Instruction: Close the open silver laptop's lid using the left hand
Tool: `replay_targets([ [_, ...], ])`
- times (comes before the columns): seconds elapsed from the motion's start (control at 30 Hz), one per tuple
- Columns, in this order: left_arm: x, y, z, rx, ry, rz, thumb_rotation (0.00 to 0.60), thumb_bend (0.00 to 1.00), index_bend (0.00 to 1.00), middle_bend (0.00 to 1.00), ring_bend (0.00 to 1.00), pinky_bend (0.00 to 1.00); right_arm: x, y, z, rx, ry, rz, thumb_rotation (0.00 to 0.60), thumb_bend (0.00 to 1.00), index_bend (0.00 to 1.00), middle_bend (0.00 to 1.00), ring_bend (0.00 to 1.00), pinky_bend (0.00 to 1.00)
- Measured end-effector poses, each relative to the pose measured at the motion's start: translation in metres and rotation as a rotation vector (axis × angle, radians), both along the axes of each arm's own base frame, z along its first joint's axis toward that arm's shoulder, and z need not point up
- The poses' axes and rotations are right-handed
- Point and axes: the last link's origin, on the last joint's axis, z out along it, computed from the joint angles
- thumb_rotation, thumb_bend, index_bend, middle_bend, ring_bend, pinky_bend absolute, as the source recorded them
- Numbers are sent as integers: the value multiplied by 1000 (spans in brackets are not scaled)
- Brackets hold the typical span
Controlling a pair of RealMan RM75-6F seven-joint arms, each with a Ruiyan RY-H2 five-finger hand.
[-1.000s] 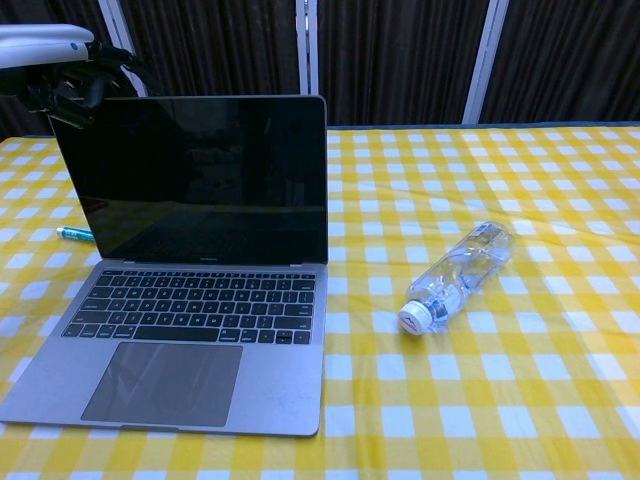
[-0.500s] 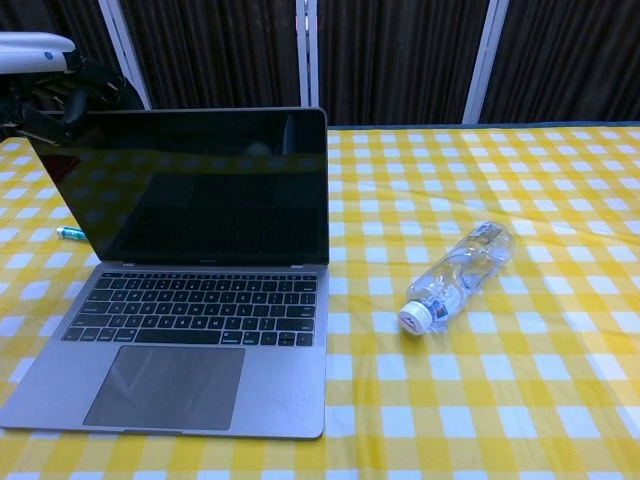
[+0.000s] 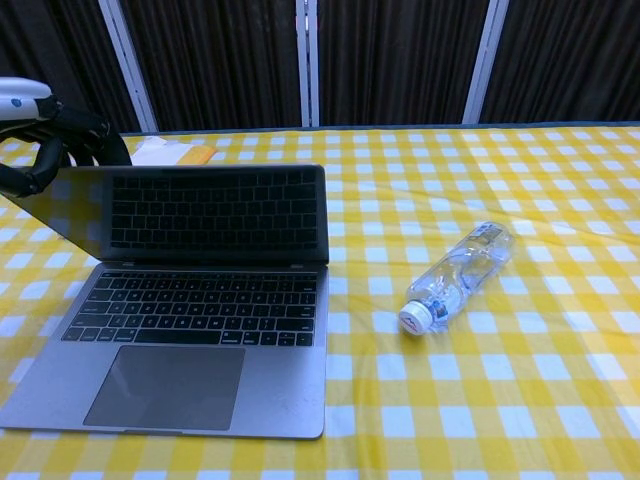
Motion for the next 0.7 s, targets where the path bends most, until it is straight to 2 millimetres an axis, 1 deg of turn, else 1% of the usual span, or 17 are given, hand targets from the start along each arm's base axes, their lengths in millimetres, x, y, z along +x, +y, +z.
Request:
replay_targets([
  [0.1,-4,-9,-1,-22,0,1,600,1000,320,349,334,355,0,0,0,0,-1,0,600,0,55,0,0,0],
  [0.37,-8,-22,-7,-127,10,33,600,1000,318,348,334,355,1,0,-1,3,1,1,600,0,54,0,0,0],
  [0.6,-10,-26,-16,-165,38,33,600,1000,318,348,334,355,0,0,0,2,-2,-2,600,0,55,0,0,0],
  [0.7,-12,-29,-23,-184,47,30,600,1000,318,348,334,355,0,0,0,2,-2,-1,600,0,55,0,0,0],
])
